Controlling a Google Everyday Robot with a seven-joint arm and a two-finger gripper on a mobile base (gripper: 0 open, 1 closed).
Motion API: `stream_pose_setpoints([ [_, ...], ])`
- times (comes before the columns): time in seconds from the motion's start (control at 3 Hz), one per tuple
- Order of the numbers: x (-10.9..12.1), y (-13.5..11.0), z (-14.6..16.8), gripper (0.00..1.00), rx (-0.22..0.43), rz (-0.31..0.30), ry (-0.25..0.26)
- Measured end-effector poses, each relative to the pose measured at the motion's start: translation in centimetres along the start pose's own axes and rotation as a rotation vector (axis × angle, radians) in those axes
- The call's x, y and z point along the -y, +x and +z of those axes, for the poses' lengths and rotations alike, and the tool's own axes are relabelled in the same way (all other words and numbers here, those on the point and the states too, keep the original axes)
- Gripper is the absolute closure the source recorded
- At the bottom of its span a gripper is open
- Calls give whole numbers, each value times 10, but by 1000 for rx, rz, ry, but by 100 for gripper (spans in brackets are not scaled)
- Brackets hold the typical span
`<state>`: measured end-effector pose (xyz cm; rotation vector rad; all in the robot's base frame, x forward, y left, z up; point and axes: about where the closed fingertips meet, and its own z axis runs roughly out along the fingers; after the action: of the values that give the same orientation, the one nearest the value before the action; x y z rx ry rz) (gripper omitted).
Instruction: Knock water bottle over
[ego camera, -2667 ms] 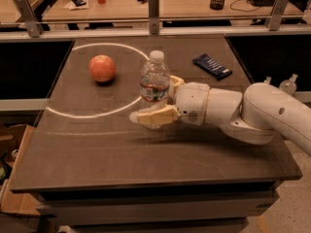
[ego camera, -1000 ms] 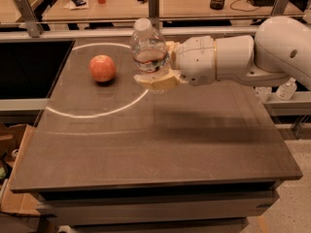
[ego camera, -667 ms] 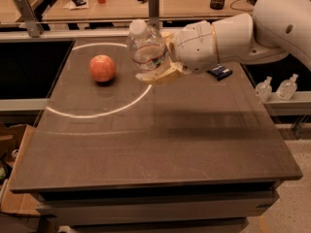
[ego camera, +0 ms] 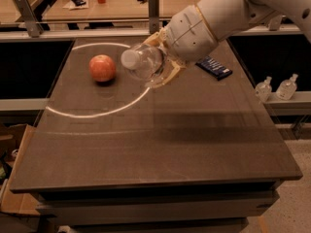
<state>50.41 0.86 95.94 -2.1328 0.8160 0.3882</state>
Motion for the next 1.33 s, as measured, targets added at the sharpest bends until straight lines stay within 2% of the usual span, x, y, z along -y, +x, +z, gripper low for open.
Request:
stream_pose_setpoints([
  [0.33, -13, 11, 2, 100, -145, -91, -100],
  [0.67, -19, 25, 1, 100, -268, -92, -134],
  [1.0, -20, 28, 0, 100, -283, -93, -139],
  [1.33, -20, 27, 7, 100, -370, -114, -165],
])
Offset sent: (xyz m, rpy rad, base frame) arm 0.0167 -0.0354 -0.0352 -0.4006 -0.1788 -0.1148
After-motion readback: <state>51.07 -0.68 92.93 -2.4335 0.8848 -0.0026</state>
